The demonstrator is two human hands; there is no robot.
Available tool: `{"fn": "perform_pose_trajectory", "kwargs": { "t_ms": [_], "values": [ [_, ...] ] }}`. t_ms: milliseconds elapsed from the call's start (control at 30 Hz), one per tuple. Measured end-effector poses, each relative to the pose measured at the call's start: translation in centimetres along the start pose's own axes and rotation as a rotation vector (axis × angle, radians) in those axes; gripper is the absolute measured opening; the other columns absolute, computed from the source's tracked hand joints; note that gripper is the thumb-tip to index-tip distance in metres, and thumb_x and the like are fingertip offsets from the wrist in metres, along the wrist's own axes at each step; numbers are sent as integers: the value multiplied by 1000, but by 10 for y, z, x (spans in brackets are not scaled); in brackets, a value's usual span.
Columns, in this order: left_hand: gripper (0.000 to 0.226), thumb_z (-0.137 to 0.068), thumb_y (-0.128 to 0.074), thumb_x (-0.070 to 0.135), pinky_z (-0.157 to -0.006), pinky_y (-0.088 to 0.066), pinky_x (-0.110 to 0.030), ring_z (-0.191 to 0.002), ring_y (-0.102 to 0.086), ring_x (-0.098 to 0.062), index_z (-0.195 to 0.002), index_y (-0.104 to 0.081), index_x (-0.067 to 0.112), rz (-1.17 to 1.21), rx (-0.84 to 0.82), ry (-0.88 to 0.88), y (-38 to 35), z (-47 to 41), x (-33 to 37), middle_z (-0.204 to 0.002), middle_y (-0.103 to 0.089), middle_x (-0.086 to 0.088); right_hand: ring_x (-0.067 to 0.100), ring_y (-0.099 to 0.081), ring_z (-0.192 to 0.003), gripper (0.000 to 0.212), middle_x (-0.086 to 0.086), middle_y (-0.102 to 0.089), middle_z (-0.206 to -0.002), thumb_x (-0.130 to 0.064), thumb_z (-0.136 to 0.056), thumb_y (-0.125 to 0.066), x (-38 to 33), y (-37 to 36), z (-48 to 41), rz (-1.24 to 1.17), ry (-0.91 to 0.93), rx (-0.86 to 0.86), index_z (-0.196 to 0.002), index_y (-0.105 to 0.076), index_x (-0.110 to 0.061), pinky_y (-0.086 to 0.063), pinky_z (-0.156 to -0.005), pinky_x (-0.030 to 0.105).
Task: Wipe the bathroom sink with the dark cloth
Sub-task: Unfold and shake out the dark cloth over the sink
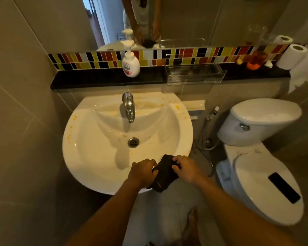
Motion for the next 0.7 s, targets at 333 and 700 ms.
{"fn": "perform_pose_trajectory", "kwargs": {
  "t_ms": [333,700],
  "values": [
    [33,-95,-49,35,-94,-49,-39,-103,-61,-26,-118,-57,14,135,26,78,-14,3,-20,-118,-62,-8,23,-54,-113,41,5,-51,-125,-25,-91,-61,3,-34,-1,47,-8,-19,-130,-51,-18,-46,-95,31],
    [28,-90,-57,18,-87,-46,-30,-105,-63,-26,-116,-65,11,420,85,195,-14,3,-31,-116,-67,-11,22,-56,-109,47,6,-53,-124,-24,-88,-65,5,-41,-2,63,-23,-42,-132,-49,-19,-47,-92,32]
  ]
}}
Point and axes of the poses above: each hand's wrist, its own z-axis away from the middle knuckle, its own y-axis out of the back of the hand, x = y × z, the point moved 7 cm from there along -z, towards the middle knuckle
